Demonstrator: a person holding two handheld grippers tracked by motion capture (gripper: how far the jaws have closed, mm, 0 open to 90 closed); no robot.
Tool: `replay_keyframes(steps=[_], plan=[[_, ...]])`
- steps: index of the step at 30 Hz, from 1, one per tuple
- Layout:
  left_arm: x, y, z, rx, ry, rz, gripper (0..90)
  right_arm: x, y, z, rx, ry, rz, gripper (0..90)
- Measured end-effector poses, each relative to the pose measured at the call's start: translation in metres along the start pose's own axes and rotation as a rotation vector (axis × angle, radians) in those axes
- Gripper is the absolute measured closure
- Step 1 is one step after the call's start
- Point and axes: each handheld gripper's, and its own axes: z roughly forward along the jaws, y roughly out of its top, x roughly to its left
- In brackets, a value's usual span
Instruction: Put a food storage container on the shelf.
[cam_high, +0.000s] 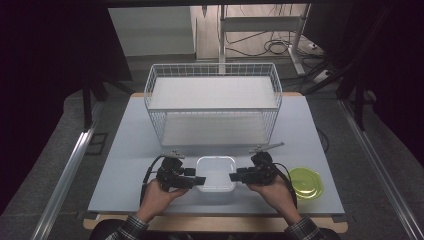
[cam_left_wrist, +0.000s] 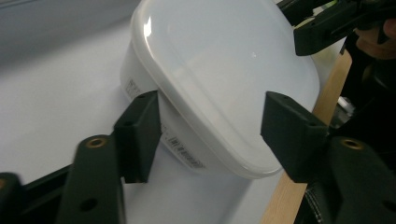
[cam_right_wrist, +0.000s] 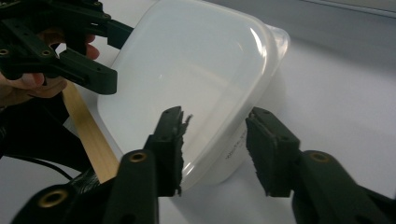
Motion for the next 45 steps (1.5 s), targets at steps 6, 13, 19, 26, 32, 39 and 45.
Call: replay_keyframes(steps=[6, 13, 19, 26, 32, 39, 45], plan=[[-0.008, -0.009, -0.01, -0.026, 0.022, -0.032, 57.6, 0.015, -0.008, -0.005, -0.04, -0.054, -0.017, 65.3], [-0.018, -0.016, -0.012, -0.071, 0.074, -0.048, 62.7, 0.018, -0.013, -0.007, -0.083, -0.052, 0.03, 70.0], [-0.018, -0.016, -0.013, -0.117, 0.094, -0.059, 72.2, 0.016, -0.015, -0.01, -0.118, -0.057, 0.047, 76.1], [-0.015, -0.015, -0.01, -0.148, 0.119, -0.064, 77.5, 0.016, -0.015, -0.009, -0.156, -0.092, 0.008, 78.9], [-0.014, -0.015, -0.008, -0.164, 0.132, -0.062, 77.9, 0.018, -0.015, -0.008, -0.171, -0.12, -0.02, 78.9], [-0.014, -0.012, -0.012, -0.188, 0.139, -0.052, 78.1, 0.019, -0.012, -0.009, -0.202, -0.122, -0.03, 78.9], [-0.015, -0.003, -0.019, -0.213, 0.147, -0.028, 78.2, 0.021, -0.005, -0.014, -0.233, -0.119, -0.05, 78.9]])
